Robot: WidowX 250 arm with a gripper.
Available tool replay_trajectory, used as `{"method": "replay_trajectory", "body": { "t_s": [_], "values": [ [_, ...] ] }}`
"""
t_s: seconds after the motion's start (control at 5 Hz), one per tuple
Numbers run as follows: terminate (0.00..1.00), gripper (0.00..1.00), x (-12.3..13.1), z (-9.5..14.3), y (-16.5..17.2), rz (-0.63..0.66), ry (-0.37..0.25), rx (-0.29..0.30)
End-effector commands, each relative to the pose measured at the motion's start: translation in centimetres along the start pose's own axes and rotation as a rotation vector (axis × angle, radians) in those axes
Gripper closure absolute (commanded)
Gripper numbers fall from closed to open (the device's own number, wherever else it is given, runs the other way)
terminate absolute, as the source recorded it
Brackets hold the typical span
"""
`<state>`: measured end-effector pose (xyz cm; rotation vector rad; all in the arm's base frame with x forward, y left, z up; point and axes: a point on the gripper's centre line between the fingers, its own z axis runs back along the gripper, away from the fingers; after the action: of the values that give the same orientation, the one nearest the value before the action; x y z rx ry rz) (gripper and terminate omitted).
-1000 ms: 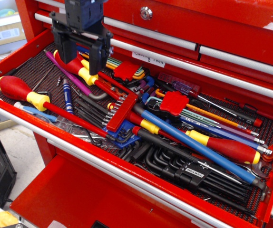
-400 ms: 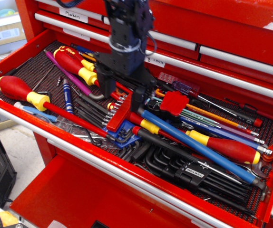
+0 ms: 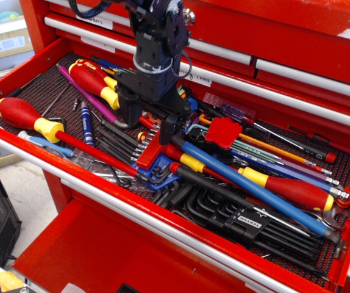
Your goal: Pick up bit holder
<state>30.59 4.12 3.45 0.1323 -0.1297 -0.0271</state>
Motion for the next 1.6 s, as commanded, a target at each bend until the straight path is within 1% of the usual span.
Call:
{"method": "replay_trajectory", "body": {
  "t_s": [0.0,0.2,0.4,0.6,0.8,1.0,1.2,1.4],
  "values": [
    [0.00,0.00,0.9,0.2,0.6,0.004,-0.038,0.008],
    [0.00,0.00,0.5,-0.6,0.4,0.014,-0.032,-0.012],
    [0.00,0.00,0.3,-1.5,0.0,0.018,-0.028,-0.046],
    [0.00,0.00,0.2,-2.3,-0.5,0.023,-0.038,-0.061],
    [0.00,1.00,-0.1,-2.7,-0.5,0.046,-0.047,-0.054],
    [0.00,1.00,-0.1,-2.5,-0.4,0.054,-0.043,-0.060],
    [0.00,1.00,-0.2,-1.7,-0.1,0.069,-0.039,-0.061],
    [0.00,1.00,0.5,1.5,0.6,0.071,-0.050,-0.026]
  ]
}}
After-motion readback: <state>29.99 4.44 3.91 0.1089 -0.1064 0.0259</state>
